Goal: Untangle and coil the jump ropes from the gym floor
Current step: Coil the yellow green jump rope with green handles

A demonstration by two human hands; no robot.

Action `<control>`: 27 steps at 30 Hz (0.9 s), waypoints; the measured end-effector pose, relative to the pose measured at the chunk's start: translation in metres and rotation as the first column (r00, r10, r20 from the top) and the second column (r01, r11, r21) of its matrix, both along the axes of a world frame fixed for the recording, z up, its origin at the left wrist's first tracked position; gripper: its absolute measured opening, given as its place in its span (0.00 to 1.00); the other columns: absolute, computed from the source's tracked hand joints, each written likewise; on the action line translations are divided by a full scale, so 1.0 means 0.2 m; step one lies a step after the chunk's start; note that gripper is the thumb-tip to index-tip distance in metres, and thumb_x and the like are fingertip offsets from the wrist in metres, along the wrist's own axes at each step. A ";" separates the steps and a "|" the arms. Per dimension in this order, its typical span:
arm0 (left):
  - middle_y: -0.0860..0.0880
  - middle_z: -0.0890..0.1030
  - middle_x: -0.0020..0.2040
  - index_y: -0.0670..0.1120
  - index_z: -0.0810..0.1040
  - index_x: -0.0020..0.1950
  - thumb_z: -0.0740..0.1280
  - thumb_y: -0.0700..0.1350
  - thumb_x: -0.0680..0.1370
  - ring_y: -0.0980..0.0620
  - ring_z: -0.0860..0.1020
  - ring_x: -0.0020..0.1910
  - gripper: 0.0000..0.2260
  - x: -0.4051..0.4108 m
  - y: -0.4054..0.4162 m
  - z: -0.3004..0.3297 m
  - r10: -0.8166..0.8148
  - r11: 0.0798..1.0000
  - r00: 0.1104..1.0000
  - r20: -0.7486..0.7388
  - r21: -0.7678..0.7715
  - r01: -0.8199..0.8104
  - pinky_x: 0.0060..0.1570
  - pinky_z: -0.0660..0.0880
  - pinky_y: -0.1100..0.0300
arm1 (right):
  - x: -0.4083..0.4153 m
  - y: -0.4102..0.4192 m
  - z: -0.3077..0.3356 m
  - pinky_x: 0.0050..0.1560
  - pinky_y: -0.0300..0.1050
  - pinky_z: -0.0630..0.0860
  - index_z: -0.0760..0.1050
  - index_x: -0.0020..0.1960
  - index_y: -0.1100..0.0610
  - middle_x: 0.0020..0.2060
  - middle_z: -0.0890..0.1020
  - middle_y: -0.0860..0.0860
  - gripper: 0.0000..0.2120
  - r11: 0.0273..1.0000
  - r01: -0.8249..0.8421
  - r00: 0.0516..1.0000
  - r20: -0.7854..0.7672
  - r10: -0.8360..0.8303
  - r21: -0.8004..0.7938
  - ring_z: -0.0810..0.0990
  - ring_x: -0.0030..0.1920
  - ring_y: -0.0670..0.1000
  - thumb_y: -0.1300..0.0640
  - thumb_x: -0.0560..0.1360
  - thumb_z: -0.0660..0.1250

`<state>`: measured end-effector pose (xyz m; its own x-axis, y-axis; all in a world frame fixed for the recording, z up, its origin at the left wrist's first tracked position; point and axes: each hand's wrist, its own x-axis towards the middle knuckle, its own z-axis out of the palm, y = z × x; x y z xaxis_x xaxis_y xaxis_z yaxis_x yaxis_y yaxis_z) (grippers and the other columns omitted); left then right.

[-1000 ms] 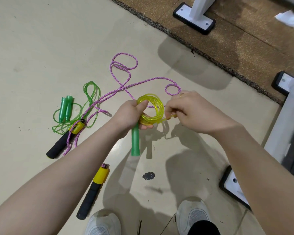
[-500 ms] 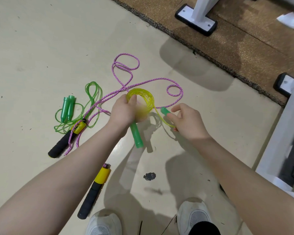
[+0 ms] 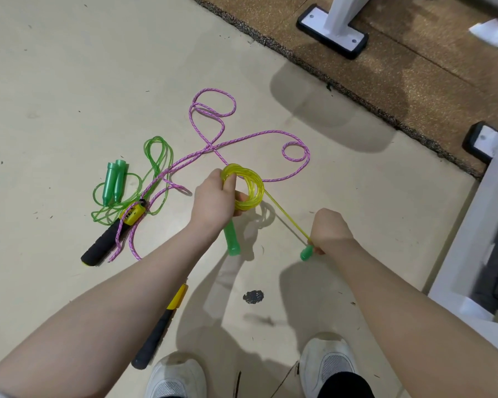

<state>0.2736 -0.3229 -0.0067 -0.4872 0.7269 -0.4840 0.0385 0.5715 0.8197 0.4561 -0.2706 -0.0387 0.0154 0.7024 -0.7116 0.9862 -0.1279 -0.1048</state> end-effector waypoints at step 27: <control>0.39 0.78 0.41 0.47 0.71 0.55 0.55 0.46 0.81 0.42 0.81 0.29 0.08 -0.12 0.03 0.08 -0.057 0.998 0.998 -0.017 0.032 0.058 0.33 0.81 0.51 | -0.26 -0.06 0.36 0.48 0.50 0.69 0.77 0.56 0.60 0.46 0.81 0.57 0.10 0.749 -0.137 0.774 -0.402 0.489 0.648 0.76 0.47 0.60 0.60 0.77 0.63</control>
<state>0.2492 -0.3173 0.0088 -0.4516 0.7694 -0.4518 0.0840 0.5408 0.8370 0.4044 -0.2833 0.0332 -0.5238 0.8518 -0.0116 0.7163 0.4331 -0.5472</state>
